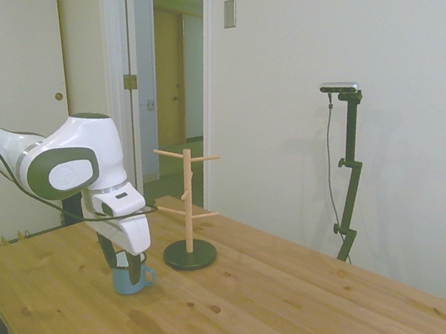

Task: Hang the mug

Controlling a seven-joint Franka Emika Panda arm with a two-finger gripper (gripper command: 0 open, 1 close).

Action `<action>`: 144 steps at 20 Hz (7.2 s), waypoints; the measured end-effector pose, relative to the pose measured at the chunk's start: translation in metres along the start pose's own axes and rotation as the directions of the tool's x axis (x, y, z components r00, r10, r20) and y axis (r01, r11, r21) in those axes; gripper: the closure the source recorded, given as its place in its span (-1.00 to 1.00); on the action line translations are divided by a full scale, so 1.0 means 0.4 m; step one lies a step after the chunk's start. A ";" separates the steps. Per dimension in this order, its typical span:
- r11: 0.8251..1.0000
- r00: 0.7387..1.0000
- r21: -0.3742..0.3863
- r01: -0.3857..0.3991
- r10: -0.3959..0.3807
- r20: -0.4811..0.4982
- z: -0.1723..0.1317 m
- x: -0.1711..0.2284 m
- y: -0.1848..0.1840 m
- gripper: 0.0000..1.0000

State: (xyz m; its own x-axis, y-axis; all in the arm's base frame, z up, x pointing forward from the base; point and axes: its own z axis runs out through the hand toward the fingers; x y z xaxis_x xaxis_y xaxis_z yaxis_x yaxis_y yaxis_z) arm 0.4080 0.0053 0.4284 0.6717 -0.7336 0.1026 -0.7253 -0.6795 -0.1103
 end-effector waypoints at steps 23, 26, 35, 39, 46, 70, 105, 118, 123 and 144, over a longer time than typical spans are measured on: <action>0.994 0.993 -0.029 0.109 -0.110 -0.029 -0.049 -0.103 -0.163 -1.00; 0.992 0.992 -0.033 0.122 -0.123 -0.033 -0.036 -0.121 -0.195 -1.00; 0.988 0.988 -0.058 0.141 -0.144 -0.050 0.013 -0.164 -0.296 -1.00; 0.987 0.988 -0.075 0.143 -0.147 -0.041 0.050 -0.162 -0.333 -1.00; 0.986 0.989 -0.099 0.137 -0.141 -0.039 0.112 -0.163 -0.368 -1.00; 0.985 0.989 -0.109 0.135 -0.142 -0.053 0.136 -0.136 -0.355 1.00; 0.985 0.980 -0.144 0.091 -0.114 -0.165 -0.258 -0.021 -0.222 1.00; 0.989 0.982 -0.129 0.070 -0.091 -0.166 -0.372 0.073 -0.282 1.00; 0.989 0.984 -0.134 0.070 -0.091 -0.154 -0.366 0.101 -0.316 1.00; 0.986 0.987 -0.146 0.080 -0.099 -0.127 -0.320 0.137 -0.383 1.00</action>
State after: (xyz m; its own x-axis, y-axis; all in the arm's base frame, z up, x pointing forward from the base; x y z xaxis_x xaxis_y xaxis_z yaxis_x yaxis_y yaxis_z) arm 0.5368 0.0693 0.5773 0.7157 -0.6567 0.2377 -0.6833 -0.7288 0.0439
